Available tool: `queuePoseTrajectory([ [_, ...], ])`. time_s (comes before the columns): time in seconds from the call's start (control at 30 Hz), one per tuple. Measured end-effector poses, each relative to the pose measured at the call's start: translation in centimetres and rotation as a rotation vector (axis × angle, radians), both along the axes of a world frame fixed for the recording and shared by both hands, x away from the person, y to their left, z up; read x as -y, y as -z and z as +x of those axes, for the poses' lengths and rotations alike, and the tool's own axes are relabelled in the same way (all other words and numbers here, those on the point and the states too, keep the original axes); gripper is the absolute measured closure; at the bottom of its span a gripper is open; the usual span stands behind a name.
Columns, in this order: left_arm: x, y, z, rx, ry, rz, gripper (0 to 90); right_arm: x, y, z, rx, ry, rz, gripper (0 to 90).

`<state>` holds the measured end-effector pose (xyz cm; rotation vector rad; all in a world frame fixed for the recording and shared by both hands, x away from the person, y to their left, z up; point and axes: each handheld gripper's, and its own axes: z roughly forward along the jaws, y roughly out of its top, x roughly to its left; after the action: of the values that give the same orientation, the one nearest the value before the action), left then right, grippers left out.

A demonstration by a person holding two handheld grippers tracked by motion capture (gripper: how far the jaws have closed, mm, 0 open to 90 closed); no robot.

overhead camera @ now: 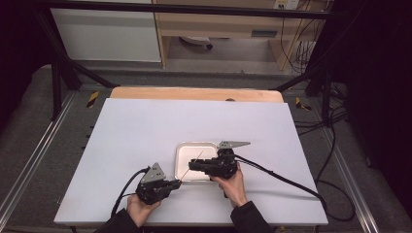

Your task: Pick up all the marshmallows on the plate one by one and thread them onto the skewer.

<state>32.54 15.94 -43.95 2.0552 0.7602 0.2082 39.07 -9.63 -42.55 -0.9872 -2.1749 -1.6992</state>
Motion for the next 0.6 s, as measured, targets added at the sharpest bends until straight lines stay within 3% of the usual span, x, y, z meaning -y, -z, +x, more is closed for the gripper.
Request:
queuePoseTrajectory([
  [0.13, 0.2, 0.0, 0.1, -0.003, -0.011, -0.007, 88.3, -0.7, 0.3, -0.4, 0.018, -0.020, -0.032, 74.5],
  [0.6, 0.6, 0.2, 0.4, -0.013, -0.015, -0.004, 88.3, -1.3, 1.2, -0.8, 0.013, -0.035, -0.055, 74.4],
])
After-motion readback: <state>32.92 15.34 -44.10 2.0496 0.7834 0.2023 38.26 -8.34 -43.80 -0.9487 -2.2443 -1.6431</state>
